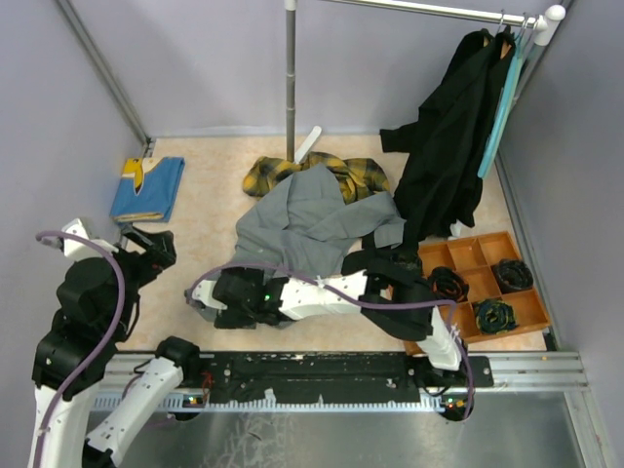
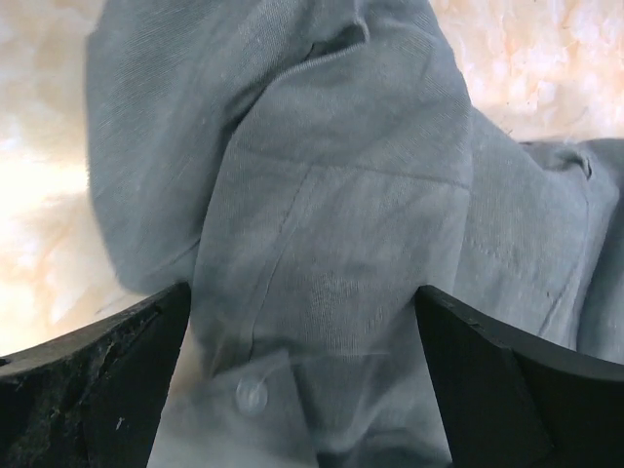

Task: Place the shirt on the hanger
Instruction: Adjust the shirt at the center of the board.

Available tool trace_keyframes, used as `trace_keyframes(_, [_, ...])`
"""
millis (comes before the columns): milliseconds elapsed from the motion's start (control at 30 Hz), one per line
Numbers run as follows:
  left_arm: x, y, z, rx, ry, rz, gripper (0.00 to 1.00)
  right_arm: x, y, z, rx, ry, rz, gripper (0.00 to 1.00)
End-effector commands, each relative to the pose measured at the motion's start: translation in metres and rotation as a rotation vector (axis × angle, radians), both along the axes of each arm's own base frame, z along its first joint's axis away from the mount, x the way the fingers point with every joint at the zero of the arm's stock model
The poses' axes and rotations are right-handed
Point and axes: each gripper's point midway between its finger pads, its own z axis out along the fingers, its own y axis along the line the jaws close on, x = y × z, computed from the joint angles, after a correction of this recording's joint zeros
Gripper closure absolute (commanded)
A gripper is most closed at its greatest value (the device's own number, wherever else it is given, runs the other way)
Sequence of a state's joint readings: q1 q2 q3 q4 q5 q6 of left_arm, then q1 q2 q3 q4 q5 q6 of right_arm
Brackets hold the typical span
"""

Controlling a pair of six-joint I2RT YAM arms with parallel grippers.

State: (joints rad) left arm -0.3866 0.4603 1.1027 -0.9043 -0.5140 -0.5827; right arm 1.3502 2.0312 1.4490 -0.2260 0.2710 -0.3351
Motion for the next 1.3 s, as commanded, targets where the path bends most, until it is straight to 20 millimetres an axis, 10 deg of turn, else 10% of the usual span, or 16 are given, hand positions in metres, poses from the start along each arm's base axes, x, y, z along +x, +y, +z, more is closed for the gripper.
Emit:
trace_keyframes(0, [-0.008,0.007,0.004,0.024,0.002,0.011,0.05,0.030,0.013,0.004,-0.053,-0.157,-0.015,0.01])
trace_keyframes(67, [-0.008,0.005,0.003,0.023,0.006,0.003,0.05,0.034,0.014,-0.005,-0.074,-0.147,-0.023,0.07])
trace_keyframes(200, [-0.009,0.005,-0.001,0.027,0.014,0.000,0.06,0.043,0.012,-0.006,-0.047,-0.102,-0.088,0.50])
trace_keyframes(433, [-0.025,0.018,0.018,0.000,-0.088,0.033,0.09,0.054,0.003,0.044,0.238,0.077,-0.201,1.00])
trace_keyframes(900, [-0.014,-0.011,0.007,0.004,-0.090,-0.116,0.07,0.073,-0.004,0.340,0.917,0.251,-0.201,1.00])
trace_keyframes(1267, [0.001,-0.029,-0.008,0.018,-0.029,-0.184,0.05,0.056,0.004,0.506,1.272,0.360,-0.105,1.00])
